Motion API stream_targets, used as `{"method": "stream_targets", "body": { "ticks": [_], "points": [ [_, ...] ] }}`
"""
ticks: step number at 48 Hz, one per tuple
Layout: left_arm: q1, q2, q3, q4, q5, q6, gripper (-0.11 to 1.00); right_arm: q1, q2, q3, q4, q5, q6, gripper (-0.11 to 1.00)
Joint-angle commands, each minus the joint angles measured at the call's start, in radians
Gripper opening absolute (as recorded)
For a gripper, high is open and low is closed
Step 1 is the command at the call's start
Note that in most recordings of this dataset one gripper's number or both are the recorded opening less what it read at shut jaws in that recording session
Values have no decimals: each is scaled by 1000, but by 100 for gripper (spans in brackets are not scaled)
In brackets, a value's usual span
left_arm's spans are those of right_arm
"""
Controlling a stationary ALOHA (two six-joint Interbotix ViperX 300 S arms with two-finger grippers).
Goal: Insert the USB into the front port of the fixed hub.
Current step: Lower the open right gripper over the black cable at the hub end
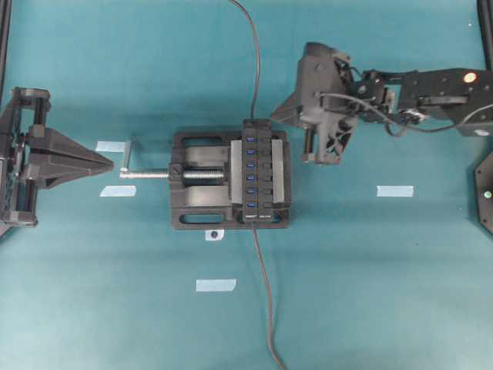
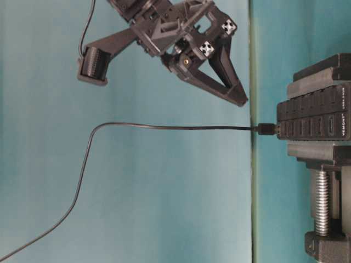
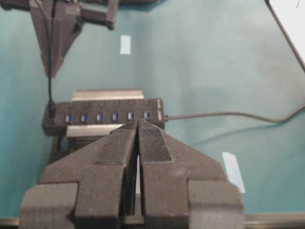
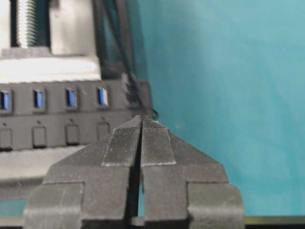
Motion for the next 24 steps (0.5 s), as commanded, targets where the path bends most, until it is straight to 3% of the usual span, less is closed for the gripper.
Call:
{"method": "stream_targets", "body": {
  "ticks": [1, 24],
  "points": [
    [3, 3, -25, 2, -5, -2, 0, 9, -8, -28, -2, -5, -11, -3],
    [2, 3, -23, 0, -5, -3, 0, 17, 0, -29, -2, 23, -6, -3]
  ]
}}
